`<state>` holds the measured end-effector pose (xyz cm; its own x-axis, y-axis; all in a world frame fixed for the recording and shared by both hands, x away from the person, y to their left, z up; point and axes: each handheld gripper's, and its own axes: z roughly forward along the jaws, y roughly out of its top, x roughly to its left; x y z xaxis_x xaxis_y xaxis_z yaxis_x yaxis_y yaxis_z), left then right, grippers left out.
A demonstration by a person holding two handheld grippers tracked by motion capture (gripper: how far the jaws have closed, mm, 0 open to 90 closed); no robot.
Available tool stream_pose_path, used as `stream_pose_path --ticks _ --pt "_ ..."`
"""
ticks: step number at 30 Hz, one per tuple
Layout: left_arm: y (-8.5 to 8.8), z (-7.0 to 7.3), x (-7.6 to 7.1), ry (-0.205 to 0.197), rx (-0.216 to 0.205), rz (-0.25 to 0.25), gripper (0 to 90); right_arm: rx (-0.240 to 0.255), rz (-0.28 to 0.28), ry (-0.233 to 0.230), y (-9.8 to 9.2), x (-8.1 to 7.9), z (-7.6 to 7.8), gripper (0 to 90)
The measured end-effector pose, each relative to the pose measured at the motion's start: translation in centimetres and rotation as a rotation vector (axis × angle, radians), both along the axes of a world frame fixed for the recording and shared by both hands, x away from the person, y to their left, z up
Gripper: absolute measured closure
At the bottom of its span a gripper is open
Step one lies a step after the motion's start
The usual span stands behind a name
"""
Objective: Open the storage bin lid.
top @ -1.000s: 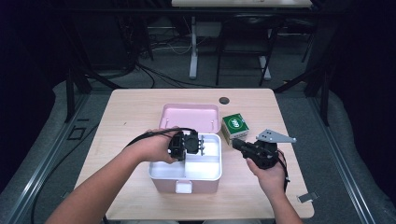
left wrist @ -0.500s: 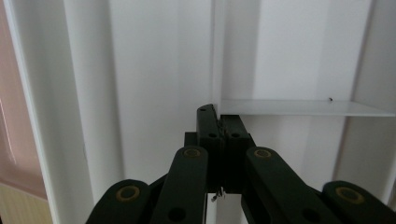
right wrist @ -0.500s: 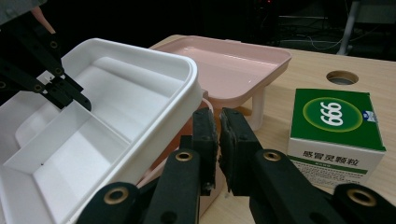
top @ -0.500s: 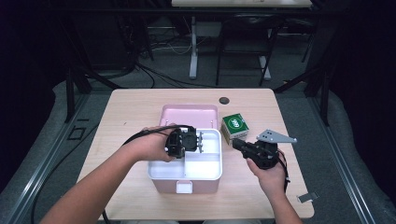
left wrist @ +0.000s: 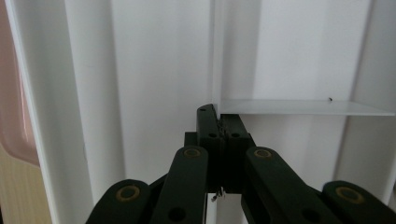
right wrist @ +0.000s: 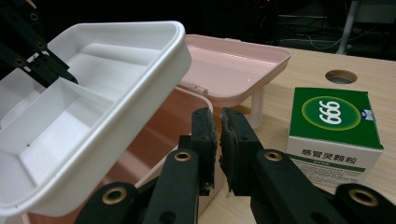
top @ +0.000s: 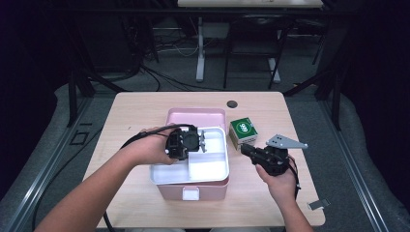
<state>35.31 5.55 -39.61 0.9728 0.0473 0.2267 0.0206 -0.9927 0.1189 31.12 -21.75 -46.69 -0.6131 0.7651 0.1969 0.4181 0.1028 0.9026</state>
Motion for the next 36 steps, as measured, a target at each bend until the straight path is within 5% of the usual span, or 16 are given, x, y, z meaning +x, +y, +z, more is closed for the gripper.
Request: stream_pose_path --ticks 16,36 --pt "3.5 1.3 0.8 0.050 -0.025 0.142 89.1 -0.013 -0.002 0.003 -0.1 0.0 0.3 75.4" --pt "12.9 1.4 2.8 0.115 -0.120 0.547 89.1 -0.010 -0.012 -0.002 -0.1 0.0 0.3 72.4"
